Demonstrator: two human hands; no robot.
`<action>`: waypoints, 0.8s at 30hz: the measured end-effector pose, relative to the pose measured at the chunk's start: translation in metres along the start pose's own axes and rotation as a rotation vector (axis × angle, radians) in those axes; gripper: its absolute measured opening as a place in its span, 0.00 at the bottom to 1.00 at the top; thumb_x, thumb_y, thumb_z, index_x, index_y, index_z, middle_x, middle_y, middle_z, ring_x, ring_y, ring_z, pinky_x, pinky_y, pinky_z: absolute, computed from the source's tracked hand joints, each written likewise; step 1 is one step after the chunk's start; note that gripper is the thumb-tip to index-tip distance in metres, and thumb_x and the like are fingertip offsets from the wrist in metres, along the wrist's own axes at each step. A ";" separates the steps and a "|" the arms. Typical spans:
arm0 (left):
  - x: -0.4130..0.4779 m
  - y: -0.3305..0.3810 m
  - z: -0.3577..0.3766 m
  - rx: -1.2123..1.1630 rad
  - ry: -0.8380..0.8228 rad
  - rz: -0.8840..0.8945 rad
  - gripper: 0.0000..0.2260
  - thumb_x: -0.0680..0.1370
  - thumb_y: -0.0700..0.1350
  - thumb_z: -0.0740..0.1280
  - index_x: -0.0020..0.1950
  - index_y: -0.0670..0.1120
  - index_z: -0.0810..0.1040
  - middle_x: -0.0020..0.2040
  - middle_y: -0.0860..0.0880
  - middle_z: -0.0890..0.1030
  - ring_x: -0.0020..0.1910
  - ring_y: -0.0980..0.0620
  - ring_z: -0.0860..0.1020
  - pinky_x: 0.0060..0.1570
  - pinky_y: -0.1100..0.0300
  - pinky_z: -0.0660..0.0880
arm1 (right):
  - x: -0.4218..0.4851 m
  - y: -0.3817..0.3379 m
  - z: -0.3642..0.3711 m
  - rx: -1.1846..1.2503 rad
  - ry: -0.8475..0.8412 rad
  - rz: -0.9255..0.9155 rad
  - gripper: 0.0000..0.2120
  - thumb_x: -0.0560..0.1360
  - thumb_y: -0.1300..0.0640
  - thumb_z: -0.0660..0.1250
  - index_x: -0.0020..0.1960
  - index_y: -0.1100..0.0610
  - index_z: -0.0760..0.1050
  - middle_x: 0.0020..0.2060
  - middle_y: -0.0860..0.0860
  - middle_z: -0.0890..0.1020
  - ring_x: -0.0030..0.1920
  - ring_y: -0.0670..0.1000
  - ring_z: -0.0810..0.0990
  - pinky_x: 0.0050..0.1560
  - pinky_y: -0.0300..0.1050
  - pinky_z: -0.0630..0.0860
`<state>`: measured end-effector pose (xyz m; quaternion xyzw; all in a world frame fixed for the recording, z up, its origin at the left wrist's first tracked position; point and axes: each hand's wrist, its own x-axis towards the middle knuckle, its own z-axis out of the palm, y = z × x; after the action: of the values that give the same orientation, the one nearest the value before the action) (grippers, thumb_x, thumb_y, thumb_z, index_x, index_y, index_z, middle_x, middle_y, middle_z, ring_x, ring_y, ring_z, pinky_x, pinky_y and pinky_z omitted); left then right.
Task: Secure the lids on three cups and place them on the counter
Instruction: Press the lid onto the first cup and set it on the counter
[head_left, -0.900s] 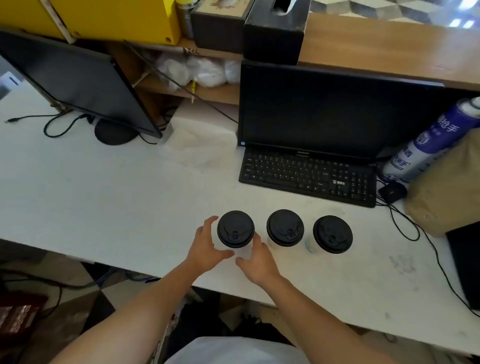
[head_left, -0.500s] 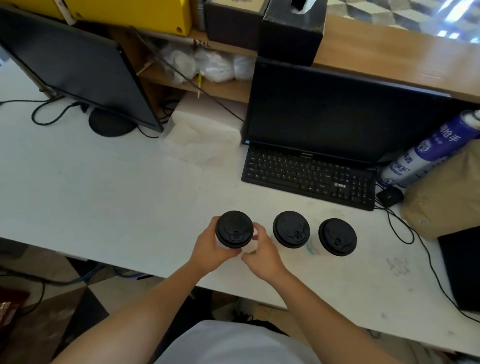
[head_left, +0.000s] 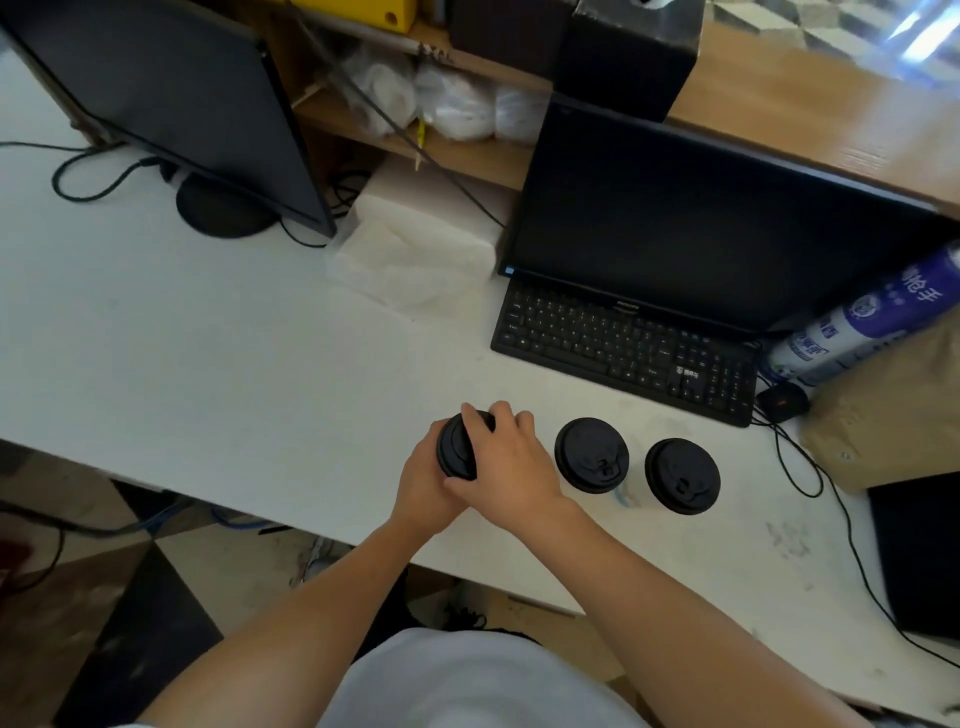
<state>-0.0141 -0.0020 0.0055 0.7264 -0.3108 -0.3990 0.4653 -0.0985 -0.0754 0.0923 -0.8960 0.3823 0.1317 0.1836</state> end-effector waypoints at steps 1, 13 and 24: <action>-0.001 0.001 0.002 -0.016 0.013 -0.007 0.24 0.70 0.48 0.76 0.62 0.57 0.71 0.54 0.57 0.79 0.54 0.58 0.79 0.54 0.61 0.76 | 0.001 -0.002 -0.002 -0.020 -0.005 0.016 0.40 0.74 0.42 0.69 0.79 0.52 0.56 0.67 0.55 0.66 0.65 0.59 0.66 0.54 0.49 0.74; -0.008 -0.007 0.025 -0.071 0.139 -0.106 0.22 0.73 0.44 0.75 0.63 0.53 0.71 0.51 0.61 0.77 0.49 0.63 0.77 0.48 0.71 0.71 | 0.007 -0.023 -0.003 -0.107 -0.033 0.216 0.35 0.77 0.36 0.63 0.69 0.64 0.66 0.59 0.58 0.71 0.57 0.57 0.76 0.46 0.43 0.68; -0.005 -0.001 0.023 -0.023 0.121 -0.123 0.14 0.74 0.46 0.73 0.57 0.56 0.74 0.49 0.57 0.80 0.50 0.55 0.79 0.50 0.61 0.75 | 0.009 -0.007 -0.015 -0.071 -0.121 0.032 0.40 0.73 0.43 0.73 0.76 0.57 0.60 0.67 0.55 0.65 0.63 0.60 0.68 0.49 0.46 0.69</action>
<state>-0.0362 -0.0067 0.0002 0.7616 -0.2324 -0.3855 0.4662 -0.0858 -0.0830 0.1041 -0.8862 0.3797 0.2021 0.1723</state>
